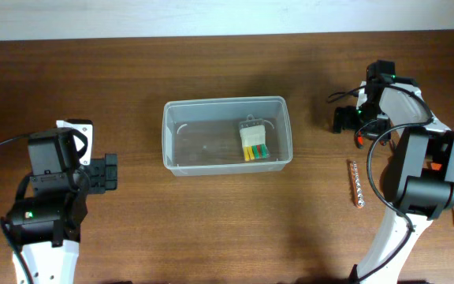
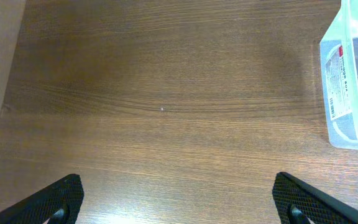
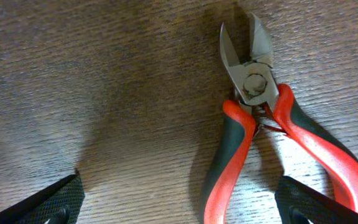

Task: Pack container
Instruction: 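Lower the right gripper onto the red-handled pliers to grasp them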

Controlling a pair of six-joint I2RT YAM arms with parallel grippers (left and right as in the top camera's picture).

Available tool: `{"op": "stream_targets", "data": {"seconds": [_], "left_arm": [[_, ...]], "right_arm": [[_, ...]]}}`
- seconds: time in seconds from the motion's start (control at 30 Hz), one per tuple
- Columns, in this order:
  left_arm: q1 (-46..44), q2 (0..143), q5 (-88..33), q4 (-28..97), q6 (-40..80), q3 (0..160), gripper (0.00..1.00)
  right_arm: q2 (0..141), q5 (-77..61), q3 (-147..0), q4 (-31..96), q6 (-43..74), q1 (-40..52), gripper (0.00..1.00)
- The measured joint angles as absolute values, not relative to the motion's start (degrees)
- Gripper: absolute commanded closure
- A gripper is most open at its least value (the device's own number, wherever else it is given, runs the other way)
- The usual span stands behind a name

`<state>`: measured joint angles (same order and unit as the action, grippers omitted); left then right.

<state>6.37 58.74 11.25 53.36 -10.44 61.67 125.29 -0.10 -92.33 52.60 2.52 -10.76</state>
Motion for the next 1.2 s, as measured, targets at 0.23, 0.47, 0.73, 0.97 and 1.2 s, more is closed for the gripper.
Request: {"op": "stream_targets", "data": {"seconds": [0.23,0.47,0.73,0.97,1.2], "left_arm": [[6.37,58.74,11.25,53.36,-10.44,61.67,0.01],[6.37,58.74,11.27,53.36,-10.44,61.67,0.01],[6.37,58.74,11.25,53.36,-10.44,61.69,0.01],[6.37,58.74,11.25,53.36,-10.44,61.67,0.01],[6.37,58.74,11.25,53.36,-10.44,61.69,0.01]], "right_arm": [[125.32,0.64,-92.33,52.60,2.52,-10.76,0.03],[125.32,1.04,-92.33,52.60,1.78,-10.79,0.36],[125.32,1.23,-92.33,52.58,1.67,-10.76,0.40],[125.32,1.45,-92.33,52.21,1.78,-10.79,0.60],[125.32,1.65,-92.33,52.18,1.98,-10.79,0.71]]}}
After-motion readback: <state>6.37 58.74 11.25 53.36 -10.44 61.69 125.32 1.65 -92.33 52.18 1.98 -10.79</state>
